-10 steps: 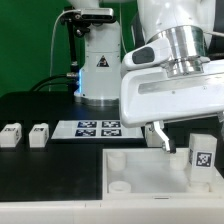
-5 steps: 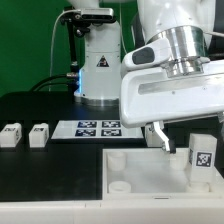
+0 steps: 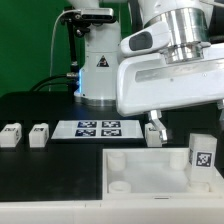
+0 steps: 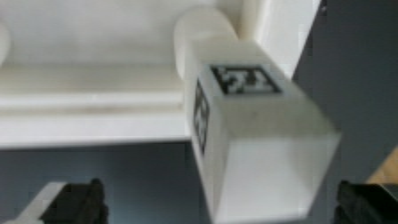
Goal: Assemble one leg
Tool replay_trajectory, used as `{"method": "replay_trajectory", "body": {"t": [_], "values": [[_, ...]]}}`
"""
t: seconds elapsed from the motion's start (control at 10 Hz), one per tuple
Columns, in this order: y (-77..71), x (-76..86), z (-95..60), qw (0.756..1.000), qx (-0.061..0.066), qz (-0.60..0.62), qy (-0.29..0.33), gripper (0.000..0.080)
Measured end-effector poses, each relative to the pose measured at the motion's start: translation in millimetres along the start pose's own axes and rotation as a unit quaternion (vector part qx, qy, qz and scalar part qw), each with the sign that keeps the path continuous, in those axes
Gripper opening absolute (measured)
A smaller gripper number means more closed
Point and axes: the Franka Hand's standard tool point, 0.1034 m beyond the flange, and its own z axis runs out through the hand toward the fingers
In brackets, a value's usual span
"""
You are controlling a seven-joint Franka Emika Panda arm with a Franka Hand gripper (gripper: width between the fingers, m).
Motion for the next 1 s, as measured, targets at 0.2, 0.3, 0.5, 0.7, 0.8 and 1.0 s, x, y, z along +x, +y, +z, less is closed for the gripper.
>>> {"method": "replay_trajectory", "body": {"t": [0.2, 0.3, 0.5, 0.7, 0.8, 1.0], "values": [[-2.4, 3.9, -1.8, 0.995, 0.018, 0.014, -0.096, 0.0649], [-5.3, 2.3, -1.7, 0.987, 0.026, 0.017, -0.155, 0.0649], [-5.5, 12.0, 4.9, 0.979, 0.037, 0.016, -0.198, 0.0649], [-0.7, 8.9, 12.3, 0.982, 0.034, 0.018, -0.188, 0.0649], [2.4, 10.3, 12.7, 0.982, 0.035, 0.013, -0.184, 0.0649], [7.5, 12.4, 14.6, 0.984, 0.032, 0.013, -0.174, 0.0649]]}}
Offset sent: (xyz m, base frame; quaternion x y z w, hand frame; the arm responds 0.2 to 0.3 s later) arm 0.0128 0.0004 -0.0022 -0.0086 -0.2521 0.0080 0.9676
